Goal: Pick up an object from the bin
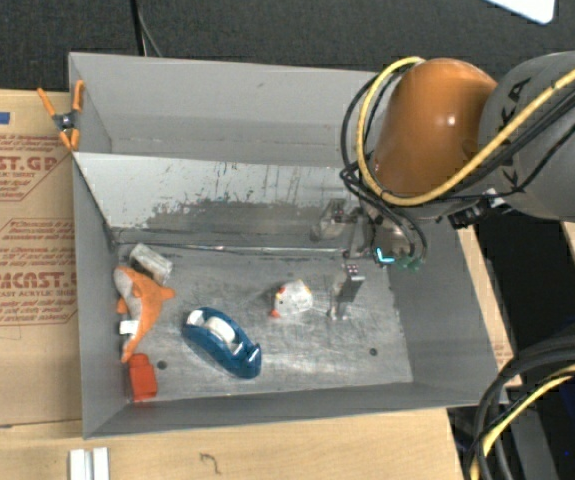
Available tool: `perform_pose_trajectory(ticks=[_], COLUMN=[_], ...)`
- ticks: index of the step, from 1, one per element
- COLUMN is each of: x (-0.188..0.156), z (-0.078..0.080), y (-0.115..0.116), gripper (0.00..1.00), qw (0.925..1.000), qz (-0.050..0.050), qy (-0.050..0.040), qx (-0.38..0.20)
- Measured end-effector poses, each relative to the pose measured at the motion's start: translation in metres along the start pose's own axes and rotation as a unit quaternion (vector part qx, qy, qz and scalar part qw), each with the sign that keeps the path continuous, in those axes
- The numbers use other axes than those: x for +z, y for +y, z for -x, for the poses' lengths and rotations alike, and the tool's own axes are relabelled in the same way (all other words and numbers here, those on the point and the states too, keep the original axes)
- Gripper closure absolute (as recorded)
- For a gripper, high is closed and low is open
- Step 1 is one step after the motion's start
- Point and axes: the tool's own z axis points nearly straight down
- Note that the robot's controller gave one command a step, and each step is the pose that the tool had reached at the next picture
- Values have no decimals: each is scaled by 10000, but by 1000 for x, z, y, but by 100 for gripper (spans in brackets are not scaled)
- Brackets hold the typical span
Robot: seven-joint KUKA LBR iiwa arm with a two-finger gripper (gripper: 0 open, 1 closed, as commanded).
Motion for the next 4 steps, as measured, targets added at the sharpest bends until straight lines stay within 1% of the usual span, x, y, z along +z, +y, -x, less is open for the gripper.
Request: perform_pose_trajectory(ticks=[1,2,3,4], x=[-4,44,93,140], z=[2,10,4,25], y=[0,-10,-18,-8], gripper=[0,0,0,100], qw=[10000,10000,9969,9871], qz=[0,1,-4,-3], qy=[-40,-79,-46,-67], qx=[0,9,-790,-1598])
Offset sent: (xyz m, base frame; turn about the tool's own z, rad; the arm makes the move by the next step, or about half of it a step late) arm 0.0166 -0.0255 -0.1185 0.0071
